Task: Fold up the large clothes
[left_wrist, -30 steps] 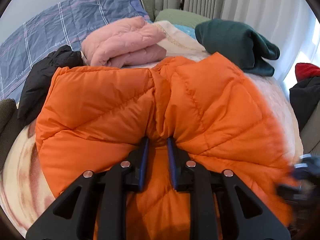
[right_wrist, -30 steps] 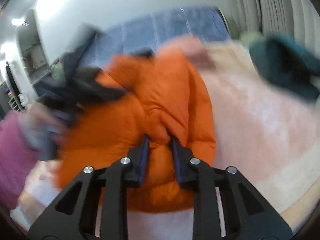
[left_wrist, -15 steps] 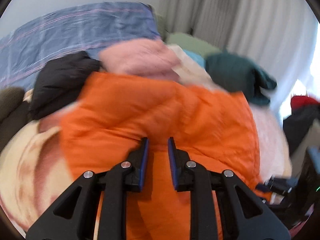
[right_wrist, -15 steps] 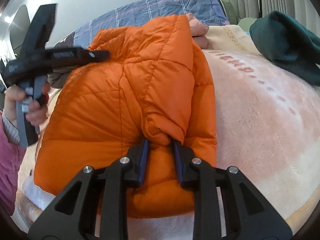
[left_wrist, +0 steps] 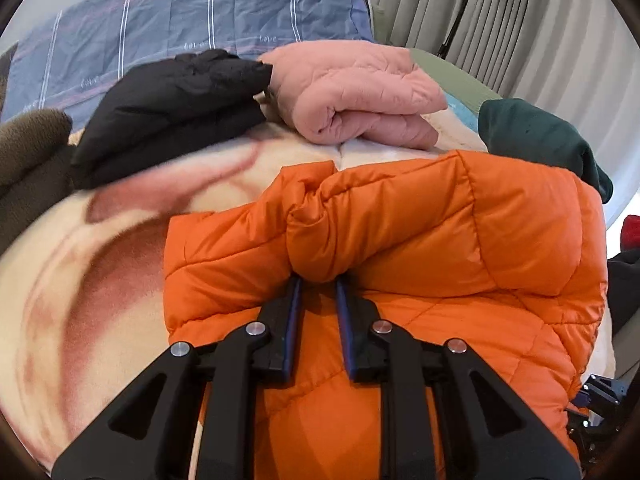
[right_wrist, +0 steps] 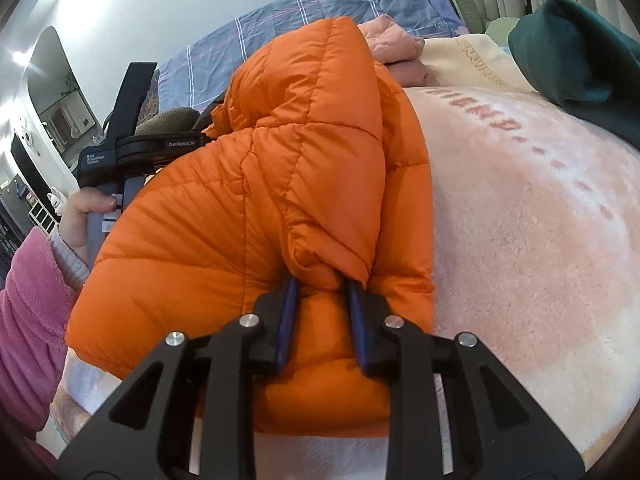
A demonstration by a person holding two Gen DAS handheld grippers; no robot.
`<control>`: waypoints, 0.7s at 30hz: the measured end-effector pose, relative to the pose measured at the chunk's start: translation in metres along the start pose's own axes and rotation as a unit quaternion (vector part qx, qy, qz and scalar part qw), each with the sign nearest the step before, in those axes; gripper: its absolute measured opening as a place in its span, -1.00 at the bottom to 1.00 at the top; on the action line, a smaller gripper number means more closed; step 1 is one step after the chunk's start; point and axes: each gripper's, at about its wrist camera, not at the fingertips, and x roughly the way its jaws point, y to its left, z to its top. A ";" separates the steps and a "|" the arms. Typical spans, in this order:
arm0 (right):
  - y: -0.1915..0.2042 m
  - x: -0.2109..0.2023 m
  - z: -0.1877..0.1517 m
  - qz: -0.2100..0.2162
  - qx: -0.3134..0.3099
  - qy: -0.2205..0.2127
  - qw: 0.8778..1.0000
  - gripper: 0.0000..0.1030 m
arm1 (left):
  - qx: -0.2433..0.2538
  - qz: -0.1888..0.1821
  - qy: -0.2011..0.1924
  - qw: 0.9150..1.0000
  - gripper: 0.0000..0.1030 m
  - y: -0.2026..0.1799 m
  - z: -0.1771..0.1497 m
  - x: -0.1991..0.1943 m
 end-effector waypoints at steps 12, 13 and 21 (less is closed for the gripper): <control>0.005 0.000 -0.001 -0.012 -0.012 0.000 1.000 -0.50 | 0.078 -0.056 -0.054 0.994 -0.32 -0.073 0.043 -0.070; 0.005 0.001 -0.001 -0.012 -0.012 0.000 1.000 -0.50 | 0.093 -0.059 -0.053 0.993 -0.27 -0.085 0.047 -0.068; 0.002 -0.002 -0.001 -0.011 -0.002 -0.009 1.000 -0.49 | 0.148 0.016 0.028 0.988 -0.09 -0.126 0.040 0.036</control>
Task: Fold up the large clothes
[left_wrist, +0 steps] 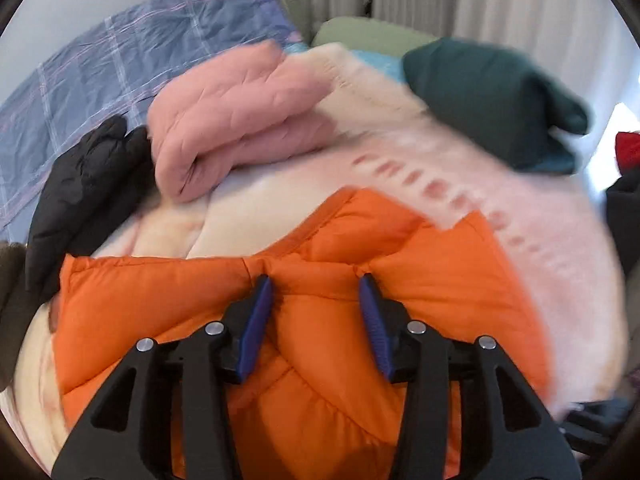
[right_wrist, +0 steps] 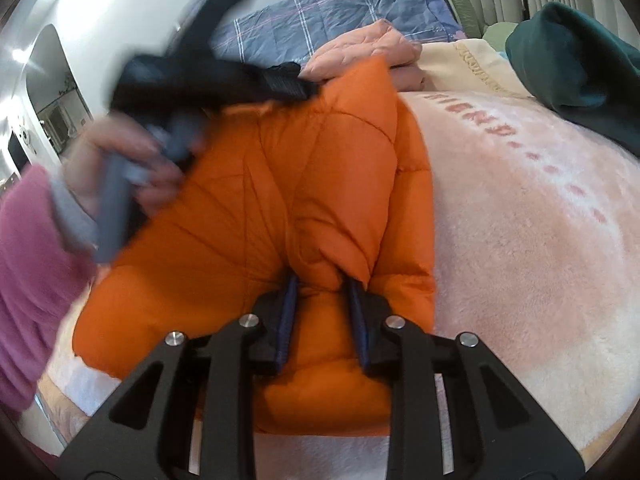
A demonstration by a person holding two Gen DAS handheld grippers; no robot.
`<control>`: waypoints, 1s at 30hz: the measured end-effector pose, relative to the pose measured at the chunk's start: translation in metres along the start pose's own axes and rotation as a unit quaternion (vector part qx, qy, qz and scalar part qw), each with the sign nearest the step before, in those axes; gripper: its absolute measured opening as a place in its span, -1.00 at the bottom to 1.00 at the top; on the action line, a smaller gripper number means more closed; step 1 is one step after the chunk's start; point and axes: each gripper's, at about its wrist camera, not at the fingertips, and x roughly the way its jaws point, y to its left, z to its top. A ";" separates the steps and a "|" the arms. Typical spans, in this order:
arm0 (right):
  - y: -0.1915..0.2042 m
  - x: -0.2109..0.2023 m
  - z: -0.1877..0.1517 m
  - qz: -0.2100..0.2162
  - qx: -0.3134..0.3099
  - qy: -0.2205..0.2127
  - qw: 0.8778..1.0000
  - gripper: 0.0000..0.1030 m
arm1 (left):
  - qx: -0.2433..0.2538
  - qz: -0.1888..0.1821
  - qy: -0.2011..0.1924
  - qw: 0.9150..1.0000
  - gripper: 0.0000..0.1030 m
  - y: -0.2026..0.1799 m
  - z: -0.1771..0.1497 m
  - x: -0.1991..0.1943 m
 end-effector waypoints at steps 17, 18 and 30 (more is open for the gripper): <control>-0.016 -0.047 0.115 0.111 0.026 -0.059 0.992 -0.47 | -0.029 -0.022 -0.009 0.999 -0.09 0.012 -0.017 0.005; -0.013 -0.044 0.122 0.111 0.022 -0.063 0.992 -0.47 | -0.031 -0.024 -0.010 0.999 -0.09 0.013 -0.017 0.005; -0.060 0.090 0.096 0.027 0.076 0.032 0.996 -0.53 | -0.099 -0.104 -0.020 0.989 -0.04 0.041 -0.022 0.009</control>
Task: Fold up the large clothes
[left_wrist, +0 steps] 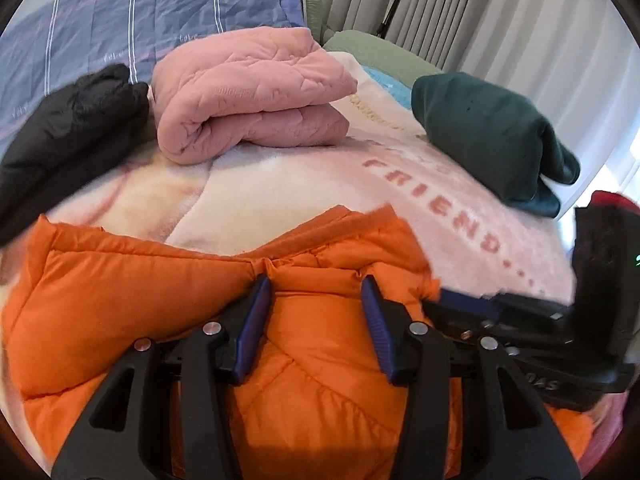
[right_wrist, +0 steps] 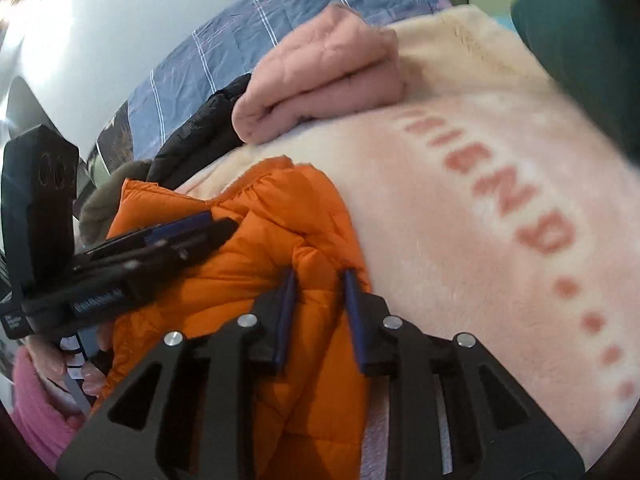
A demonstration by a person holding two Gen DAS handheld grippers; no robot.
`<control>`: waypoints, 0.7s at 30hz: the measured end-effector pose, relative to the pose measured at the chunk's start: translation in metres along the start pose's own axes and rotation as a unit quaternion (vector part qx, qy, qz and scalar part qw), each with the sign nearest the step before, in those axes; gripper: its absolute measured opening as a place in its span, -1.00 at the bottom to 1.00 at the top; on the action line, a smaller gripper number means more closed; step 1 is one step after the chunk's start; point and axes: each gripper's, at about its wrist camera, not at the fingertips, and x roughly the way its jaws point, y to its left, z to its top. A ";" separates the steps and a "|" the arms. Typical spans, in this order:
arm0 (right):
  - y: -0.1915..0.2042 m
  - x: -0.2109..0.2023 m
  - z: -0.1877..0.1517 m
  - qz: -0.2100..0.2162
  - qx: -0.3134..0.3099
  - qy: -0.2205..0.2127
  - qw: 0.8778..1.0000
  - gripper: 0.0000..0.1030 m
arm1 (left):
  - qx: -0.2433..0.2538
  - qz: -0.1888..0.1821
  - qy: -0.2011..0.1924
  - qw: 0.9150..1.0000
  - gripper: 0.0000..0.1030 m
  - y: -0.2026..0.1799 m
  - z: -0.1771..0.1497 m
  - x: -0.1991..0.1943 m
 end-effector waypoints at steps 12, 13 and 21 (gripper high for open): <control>0.010 -0.004 -0.007 -0.028 -0.040 -0.007 0.999 -0.52 | -0.049 -0.002 -0.044 0.998 -0.05 0.027 0.004 -0.064; 0.008 -0.003 -0.007 -0.025 -0.038 -0.007 0.999 -0.51 | -0.044 0.015 -0.058 0.997 -0.05 0.032 0.004 -0.076; 0.015 0.001 -0.006 -0.043 -0.053 -0.012 0.998 -0.47 | -0.071 0.080 -0.031 0.994 -0.18 0.092 -0.031 -0.041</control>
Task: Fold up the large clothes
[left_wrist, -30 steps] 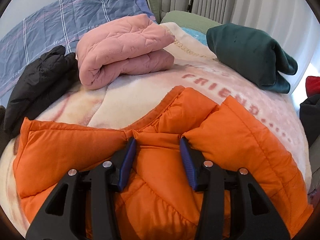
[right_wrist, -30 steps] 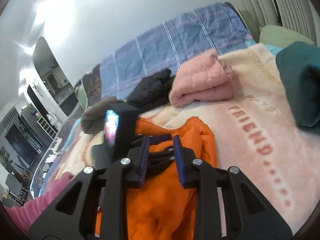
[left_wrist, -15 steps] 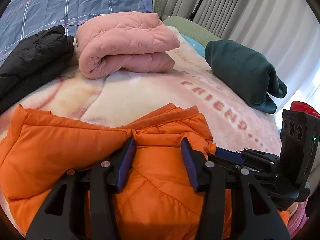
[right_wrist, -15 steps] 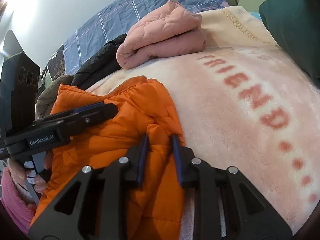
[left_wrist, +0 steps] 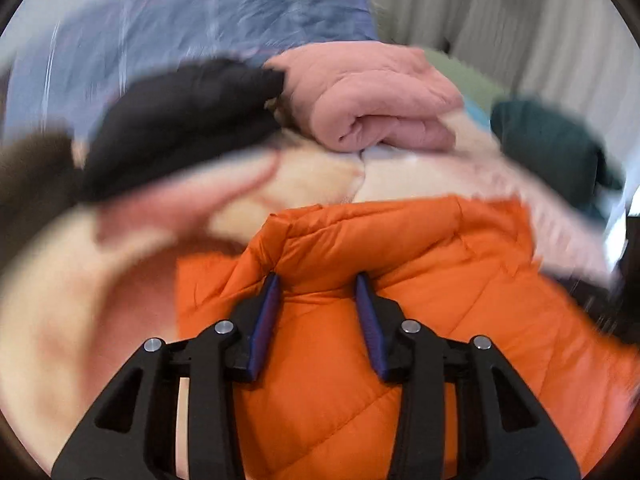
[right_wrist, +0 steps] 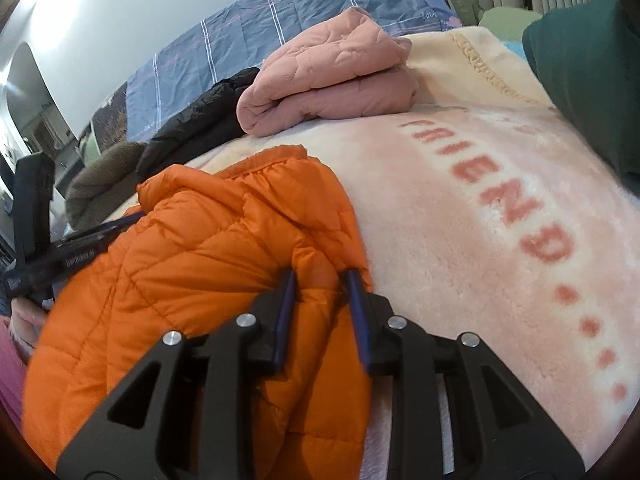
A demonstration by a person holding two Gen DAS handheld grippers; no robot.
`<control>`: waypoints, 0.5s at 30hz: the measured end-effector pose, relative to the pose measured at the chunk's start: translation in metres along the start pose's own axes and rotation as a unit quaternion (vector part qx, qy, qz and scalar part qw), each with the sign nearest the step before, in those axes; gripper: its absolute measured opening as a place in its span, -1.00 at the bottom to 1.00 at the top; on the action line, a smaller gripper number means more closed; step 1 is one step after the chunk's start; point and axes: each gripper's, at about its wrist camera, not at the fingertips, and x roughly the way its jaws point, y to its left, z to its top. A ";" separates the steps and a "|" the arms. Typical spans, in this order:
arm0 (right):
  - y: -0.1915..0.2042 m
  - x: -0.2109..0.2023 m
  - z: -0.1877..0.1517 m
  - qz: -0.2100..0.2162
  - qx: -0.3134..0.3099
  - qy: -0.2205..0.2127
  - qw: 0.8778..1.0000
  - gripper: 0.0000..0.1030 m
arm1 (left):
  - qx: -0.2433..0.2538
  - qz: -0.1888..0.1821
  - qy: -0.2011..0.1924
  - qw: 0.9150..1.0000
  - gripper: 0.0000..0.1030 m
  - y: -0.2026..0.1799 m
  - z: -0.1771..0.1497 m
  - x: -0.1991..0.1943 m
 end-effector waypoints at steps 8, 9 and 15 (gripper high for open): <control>-0.001 0.001 0.001 0.001 0.000 0.000 1.000 -0.47 | 0.022 0.043 -0.005 0.999 -0.20 -0.020 0.003 -0.025; -0.001 0.001 0.001 0.000 0.000 -0.001 1.000 -0.47 | 0.025 0.037 -0.010 0.999 -0.20 -0.025 0.001 -0.037; -0.002 0.001 0.001 0.001 0.001 -0.001 1.000 -0.46 | 0.094 -0.066 -0.057 0.992 0.03 -0.073 -0.026 -0.115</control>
